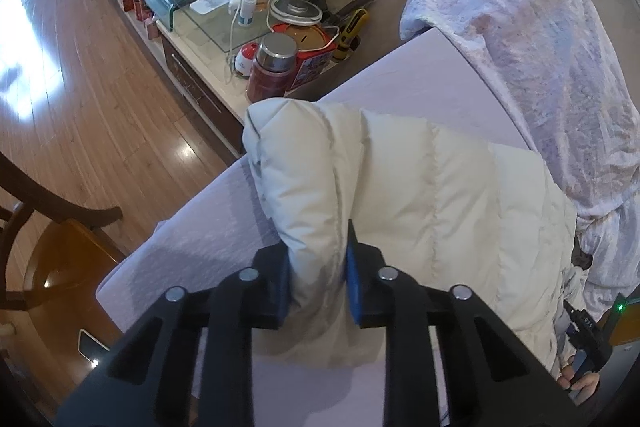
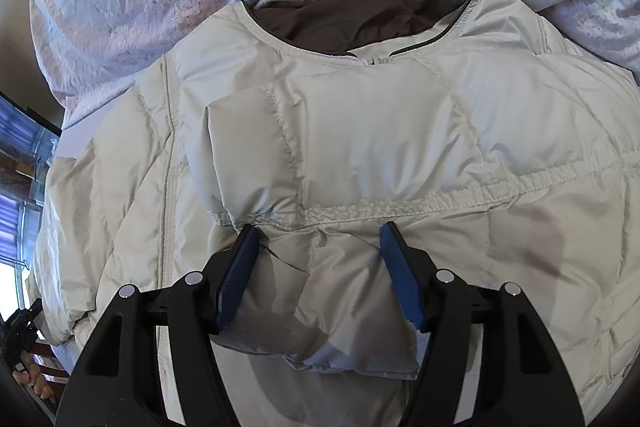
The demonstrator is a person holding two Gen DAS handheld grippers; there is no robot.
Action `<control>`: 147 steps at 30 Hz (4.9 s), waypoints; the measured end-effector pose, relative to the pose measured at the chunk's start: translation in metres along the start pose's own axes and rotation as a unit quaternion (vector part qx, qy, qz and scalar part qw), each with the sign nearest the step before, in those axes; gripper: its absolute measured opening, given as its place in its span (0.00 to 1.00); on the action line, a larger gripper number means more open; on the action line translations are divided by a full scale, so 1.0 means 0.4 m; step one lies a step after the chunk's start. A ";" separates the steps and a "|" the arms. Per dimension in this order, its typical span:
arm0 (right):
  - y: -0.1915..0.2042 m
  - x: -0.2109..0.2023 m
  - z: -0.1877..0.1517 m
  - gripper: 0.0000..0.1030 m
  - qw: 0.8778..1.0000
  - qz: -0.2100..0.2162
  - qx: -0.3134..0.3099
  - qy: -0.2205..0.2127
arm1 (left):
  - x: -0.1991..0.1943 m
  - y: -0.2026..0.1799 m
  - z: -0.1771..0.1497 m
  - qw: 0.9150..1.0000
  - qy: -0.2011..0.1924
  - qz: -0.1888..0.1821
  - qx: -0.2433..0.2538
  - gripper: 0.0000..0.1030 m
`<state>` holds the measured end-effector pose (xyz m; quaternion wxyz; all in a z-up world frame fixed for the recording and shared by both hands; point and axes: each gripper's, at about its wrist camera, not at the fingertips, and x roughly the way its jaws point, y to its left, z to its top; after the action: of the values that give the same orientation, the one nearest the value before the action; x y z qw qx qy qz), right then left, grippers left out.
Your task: Fold large clothes
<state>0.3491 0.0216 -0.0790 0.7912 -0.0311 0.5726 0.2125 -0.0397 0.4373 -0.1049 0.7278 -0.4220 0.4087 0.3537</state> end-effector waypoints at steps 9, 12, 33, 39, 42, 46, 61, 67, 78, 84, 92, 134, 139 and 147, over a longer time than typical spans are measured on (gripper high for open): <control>0.000 0.001 -0.003 0.64 1.000 0.001 -0.006 -0.002 | -0.014 -0.031 -0.002 0.999 -0.014 0.007 0.041 0.14; 0.000 0.002 -0.002 0.65 1.000 0.000 -0.007 -0.002 | -0.021 -0.037 -0.002 0.998 -0.021 0.011 0.050 0.13; 0.009 0.011 0.001 0.65 1.000 -0.001 -0.008 -0.001 | -0.105 -0.129 0.020 0.992 -0.069 0.012 0.108 0.12; 0.009 0.013 0.002 0.65 1.000 0.000 -0.008 -0.001 | -0.130 -0.161 0.023 0.990 -0.079 0.007 0.118 0.12; 0.009 0.014 0.002 0.65 1.000 0.000 -0.008 -0.001 | -0.147 -0.181 0.018 0.989 -0.085 0.002 0.124 0.12; 0.004 0.013 0.001 0.65 1.000 0.004 -0.005 0.000 | -0.174 -0.212 0.012 0.987 -0.094 -0.007 0.133 0.12; -0.053 -0.030 -0.032 0.69 0.999 0.046 -0.004 0.009 | -0.271 -0.418 -0.057 0.973 -0.116 -0.062 0.189 0.12; -0.091 -0.070 -0.050 0.74 0.997 0.069 -0.011 0.012 | -0.291 -0.531 -0.104 0.965 -0.118 -0.088 0.215 0.12; -0.182 -0.159 -0.067 0.76 0.995 0.092 -0.026 -0.013 | -0.318 -0.818 -0.220 0.939 -0.110 -0.158 0.284 0.12; -0.297 -0.196 -0.092 0.76 0.996 0.086 0.001 -0.028 | -0.314 -0.979 -0.306 0.922 -0.091 -0.193 0.324 0.13; -0.421 -0.235 -0.124 0.76 0.995 0.076 0.037 -0.046 | -0.267 -1.129 -0.394 0.910 -0.054 -0.215 0.350 0.12; -0.247 -0.166 -0.080 0.21 0.995 0.095 -0.015 -0.026 | -0.053 -0.997 -0.345 0.940 -0.003 -0.064 0.335 0.63; -0.327 -0.105 -0.086 0.06 0.988 0.131 0.080 0.010 | -0.063 -0.935 -0.333 0.940 0.000 -0.050 0.338 0.70; -0.389 -0.248 -0.137 0.91 0.991 0.113 0.063 -0.015 | -0.098 -0.776 -0.295 0.939 0.006 -0.019 0.342 0.84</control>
<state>0.3330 -0.1656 -0.0370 0.7710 0.0872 0.5725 0.2649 0.1761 0.2018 -0.0055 0.8326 -0.1572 0.5011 0.1761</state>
